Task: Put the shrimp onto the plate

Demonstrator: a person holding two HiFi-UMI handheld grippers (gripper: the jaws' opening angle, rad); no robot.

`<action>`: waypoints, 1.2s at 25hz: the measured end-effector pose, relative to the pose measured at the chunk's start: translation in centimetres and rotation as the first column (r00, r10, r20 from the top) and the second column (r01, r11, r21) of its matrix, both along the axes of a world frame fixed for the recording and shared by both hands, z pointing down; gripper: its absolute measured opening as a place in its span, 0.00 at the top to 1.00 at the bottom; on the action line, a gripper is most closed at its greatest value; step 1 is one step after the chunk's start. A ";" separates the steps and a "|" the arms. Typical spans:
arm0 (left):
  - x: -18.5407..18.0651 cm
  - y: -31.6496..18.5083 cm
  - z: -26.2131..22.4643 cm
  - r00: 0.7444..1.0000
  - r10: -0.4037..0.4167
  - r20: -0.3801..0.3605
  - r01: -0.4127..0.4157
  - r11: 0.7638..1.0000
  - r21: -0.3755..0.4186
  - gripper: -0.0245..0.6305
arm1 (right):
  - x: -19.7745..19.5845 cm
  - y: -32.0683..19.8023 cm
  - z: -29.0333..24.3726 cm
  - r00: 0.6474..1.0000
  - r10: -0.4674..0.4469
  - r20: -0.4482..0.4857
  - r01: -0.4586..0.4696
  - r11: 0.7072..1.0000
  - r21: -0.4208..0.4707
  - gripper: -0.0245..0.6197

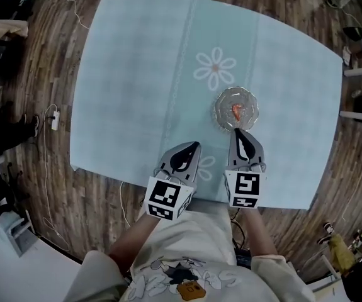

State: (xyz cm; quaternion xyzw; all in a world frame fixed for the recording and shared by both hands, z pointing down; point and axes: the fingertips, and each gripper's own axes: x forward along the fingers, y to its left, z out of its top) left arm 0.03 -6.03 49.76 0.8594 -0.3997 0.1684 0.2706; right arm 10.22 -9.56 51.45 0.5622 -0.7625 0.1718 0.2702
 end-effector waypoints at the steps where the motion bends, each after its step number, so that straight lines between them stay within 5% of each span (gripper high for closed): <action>1: -0.1 -0.1 -0.4 1.000 0.002 -0.001 -0.002 1.000 0.009 0.95 | -0.1 0.1 -0.3 1.000 0.004 0.002 -0.004 1.000 0.003 0.92; 17: -2.0 2.9 -6.3 1.000 0.014 -0.016 -0.013 0.996 0.085 0.95 | -2.9 5.2 -6.4 0.997 0.007 0.078 -0.011 0.999 0.053 0.93; 30: 0.0 6.5 -11.8 0.997 0.035 -0.070 -0.024 0.989 0.148 0.95 | -2.2 8.5 -12.4 0.989 0.038 0.146 -0.061 0.986 0.153 0.93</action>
